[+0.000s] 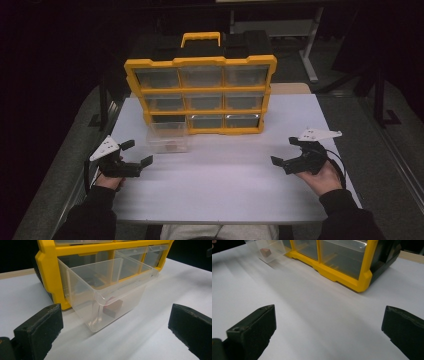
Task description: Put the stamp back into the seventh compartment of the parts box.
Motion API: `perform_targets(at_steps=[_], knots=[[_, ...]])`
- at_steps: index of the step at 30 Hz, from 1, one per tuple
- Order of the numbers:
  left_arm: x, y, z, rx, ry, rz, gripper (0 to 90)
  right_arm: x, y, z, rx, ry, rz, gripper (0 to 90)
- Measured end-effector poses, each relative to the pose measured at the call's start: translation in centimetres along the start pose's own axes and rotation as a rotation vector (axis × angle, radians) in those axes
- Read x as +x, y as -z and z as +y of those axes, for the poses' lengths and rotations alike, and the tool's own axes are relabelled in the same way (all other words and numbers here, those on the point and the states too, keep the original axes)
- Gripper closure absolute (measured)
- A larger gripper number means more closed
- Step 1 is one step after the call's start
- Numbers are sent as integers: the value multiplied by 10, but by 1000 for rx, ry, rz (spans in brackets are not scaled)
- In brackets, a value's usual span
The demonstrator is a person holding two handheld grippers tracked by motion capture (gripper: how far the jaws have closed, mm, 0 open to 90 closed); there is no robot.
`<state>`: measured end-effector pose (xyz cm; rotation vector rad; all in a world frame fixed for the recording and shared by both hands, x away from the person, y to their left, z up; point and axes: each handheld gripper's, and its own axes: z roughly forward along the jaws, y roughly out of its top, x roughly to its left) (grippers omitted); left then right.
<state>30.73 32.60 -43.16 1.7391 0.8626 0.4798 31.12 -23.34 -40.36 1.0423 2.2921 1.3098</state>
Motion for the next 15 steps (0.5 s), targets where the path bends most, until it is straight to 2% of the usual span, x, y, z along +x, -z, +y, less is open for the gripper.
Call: perform_targets(at_steps=[15], knots=[[-2,2,1,-14,-1,-3,0,-3,9,-24,30,-4,-52,0]])
